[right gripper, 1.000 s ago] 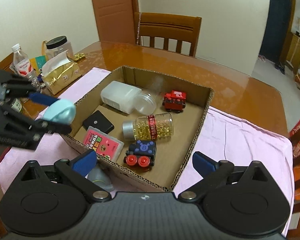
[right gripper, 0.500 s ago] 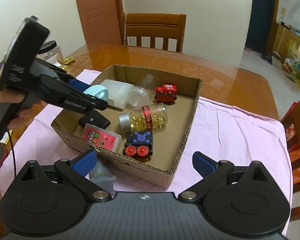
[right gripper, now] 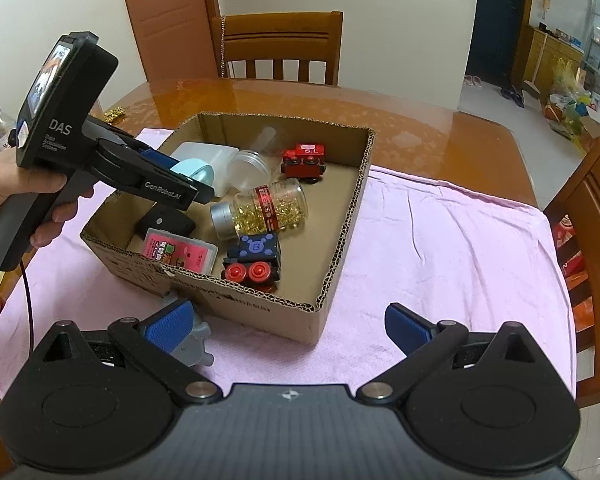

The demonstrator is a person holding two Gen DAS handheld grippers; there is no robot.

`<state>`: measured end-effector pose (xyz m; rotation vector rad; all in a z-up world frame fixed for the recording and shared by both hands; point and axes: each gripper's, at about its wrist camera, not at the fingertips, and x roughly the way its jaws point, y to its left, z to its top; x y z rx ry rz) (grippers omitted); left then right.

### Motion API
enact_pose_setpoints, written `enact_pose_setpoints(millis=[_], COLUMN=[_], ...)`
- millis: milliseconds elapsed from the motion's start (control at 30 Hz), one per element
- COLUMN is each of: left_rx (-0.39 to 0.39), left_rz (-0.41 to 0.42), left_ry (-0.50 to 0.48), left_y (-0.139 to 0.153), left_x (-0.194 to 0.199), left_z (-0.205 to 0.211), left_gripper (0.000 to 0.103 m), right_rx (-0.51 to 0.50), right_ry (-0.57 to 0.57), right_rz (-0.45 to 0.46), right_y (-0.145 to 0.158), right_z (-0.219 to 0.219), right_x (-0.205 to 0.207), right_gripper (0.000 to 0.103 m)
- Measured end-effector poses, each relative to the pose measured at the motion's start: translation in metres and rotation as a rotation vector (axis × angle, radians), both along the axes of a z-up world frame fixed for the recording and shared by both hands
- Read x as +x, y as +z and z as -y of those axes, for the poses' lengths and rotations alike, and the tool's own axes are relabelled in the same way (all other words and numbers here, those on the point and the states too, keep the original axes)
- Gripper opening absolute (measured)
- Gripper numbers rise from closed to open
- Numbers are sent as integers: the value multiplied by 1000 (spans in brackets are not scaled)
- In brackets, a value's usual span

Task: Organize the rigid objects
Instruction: 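Lower the light blue ball into the box and open the left gripper, then move the left tool to the black teardrop object while the right tool approaches the gray toy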

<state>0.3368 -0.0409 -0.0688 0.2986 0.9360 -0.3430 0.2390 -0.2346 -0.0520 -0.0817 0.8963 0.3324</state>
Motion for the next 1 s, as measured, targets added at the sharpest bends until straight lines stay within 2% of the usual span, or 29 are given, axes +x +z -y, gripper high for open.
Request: enact_pose_setpoints(millis=[100, 133, 667, 1000], left_rx=[2, -2, -13, -19], left_rz=[21, 31, 87, 121], left_ry=[6, 14, 47, 121], left_y=[4, 6, 37, 51], left_x=[-4, -5, -41, -81], left_z=[1, 0, -17, -37], left_gripper=[89, 93, 96, 96], right_rx=[1, 0, 8, 14], right_ry=[-1, -3, 1, 4], right_rz=[0, -1, -9, -28], right_y=[0, -1, -3, -10], right_z=[0, 0, -6, -13], right_x=[-1, -1, -5, -12], right_gripper=[103, 103, 103, 103])
